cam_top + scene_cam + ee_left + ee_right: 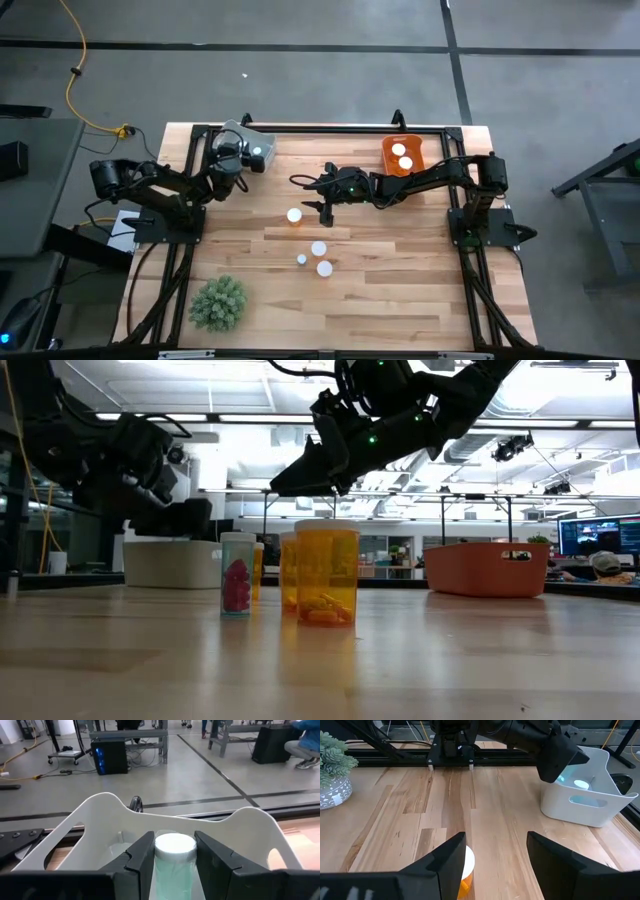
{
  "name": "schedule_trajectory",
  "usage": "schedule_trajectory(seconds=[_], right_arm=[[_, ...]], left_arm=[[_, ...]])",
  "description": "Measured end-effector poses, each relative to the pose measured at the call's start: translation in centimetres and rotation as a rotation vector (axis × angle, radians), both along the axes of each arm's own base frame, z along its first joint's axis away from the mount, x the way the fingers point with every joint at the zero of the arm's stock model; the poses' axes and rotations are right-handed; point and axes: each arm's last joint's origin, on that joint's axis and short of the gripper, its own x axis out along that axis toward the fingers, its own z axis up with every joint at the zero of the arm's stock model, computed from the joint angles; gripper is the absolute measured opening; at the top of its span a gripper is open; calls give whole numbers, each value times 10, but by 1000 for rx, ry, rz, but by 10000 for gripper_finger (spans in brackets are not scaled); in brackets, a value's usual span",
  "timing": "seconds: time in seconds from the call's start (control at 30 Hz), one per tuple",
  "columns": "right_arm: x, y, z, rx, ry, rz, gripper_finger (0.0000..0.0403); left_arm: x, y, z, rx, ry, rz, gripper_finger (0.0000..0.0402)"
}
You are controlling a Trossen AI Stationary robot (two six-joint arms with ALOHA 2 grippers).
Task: Pick and place medicine bottles into bin by pill shape (circle, oval)
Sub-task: Put the right blue tablet bottle into the gray bin
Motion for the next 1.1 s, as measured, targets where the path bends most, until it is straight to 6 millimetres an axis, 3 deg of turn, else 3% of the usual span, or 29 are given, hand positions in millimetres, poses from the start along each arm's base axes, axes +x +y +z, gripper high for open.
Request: schedule_trajectory(seconds=[0.77, 1.1], right_arm=[[-2, 0, -4, 3, 47, -1, 204], [-2, -4, -3, -73, 47, -94, 204]], left_arm=[[-1, 0, -2, -10, 87, -18, 111], [-1, 0, -2, -10, 87, -18, 111]])
